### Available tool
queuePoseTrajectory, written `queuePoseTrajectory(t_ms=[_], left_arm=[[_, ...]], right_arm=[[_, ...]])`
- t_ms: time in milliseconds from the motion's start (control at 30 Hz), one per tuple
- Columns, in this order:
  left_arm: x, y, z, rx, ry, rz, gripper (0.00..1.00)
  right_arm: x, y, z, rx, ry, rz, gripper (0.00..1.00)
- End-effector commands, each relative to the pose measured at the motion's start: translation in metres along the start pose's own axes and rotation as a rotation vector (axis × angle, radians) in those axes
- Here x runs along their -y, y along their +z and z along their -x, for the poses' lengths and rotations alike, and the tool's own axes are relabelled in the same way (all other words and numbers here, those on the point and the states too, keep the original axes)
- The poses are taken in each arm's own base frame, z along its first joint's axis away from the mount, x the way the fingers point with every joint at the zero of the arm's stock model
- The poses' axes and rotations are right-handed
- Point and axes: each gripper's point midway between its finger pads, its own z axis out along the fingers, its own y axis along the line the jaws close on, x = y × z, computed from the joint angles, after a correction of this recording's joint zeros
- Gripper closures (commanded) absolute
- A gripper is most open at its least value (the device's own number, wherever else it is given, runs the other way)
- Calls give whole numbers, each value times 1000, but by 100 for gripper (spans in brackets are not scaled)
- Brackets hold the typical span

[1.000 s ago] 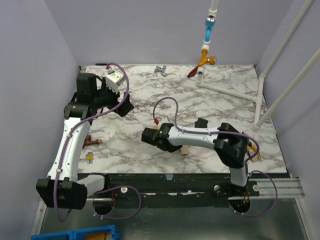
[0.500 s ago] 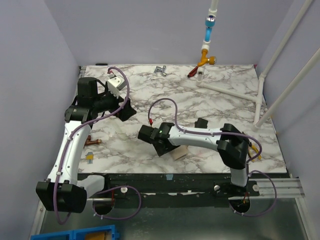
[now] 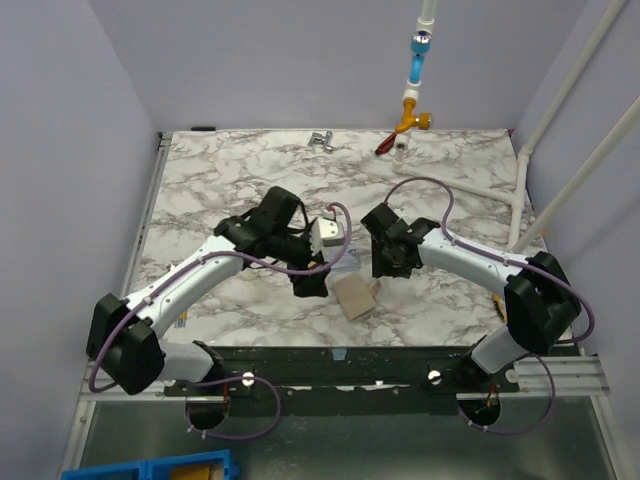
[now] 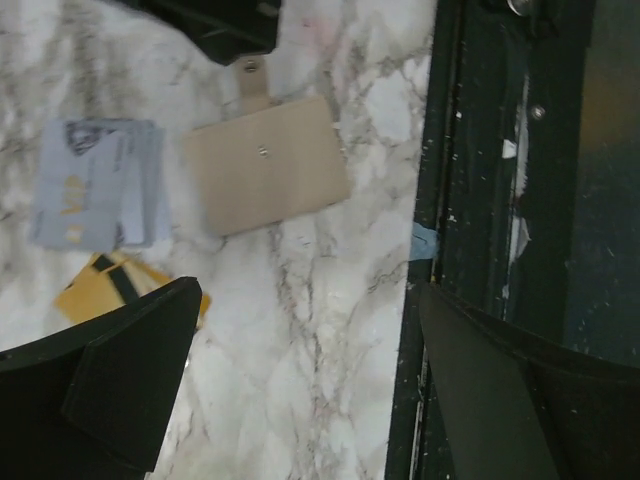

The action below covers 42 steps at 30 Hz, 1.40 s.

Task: Put the credit cards into the card holder
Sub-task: Turn over the card holder at the center of the board, then close the card holder at the center of the board.

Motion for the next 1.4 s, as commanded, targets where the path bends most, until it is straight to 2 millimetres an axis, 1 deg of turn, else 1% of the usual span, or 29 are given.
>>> queuePoseTrajectory(t_ms=[0,133,167,200,367,467,533,633,833,933,1033,1167,1300,1367], left_arm=[[33,38,-3,-105,105,-192,8],[39,73,-6,-141,179,-186,13],[38,80,-6,-139,204,-167,13],[41,86,-7,-143,227,-165,13],[33,116,-11,-178,295,-96,12],[35,130,-20,-221,301,-106,12],[36,139,-29,-263,344,-92,12],[35,149,-43,-319,377,-67,17],[20,156,-59,-359,433,29,34],[18,157,-67,-381,455,40,42],[19,154,-73,-399,466,25,53],[23,148,-80,-407,495,-1,58],[29,143,-86,-419,527,-47,60],[28,140,-87,-426,553,-44,61]], right_arm=[[-17,9,-1,-27,47,165,56],[-19,10,3,-38,66,205,63],[-21,9,5,-38,67,220,65],[-21,9,5,-41,66,229,66],[-18,13,-1,-71,58,226,79],[-17,13,-10,-98,49,242,79],[-13,13,-15,-105,43,238,77],[-10,12,-19,-106,46,249,75],[-8,12,-22,-101,49,256,76],[-6,12,-23,-99,57,253,83],[-5,8,-26,-92,70,263,91],[-1,4,-35,-91,93,272,99],[3,-1,-46,-96,126,288,99],[3,-4,-50,-101,143,300,99]])
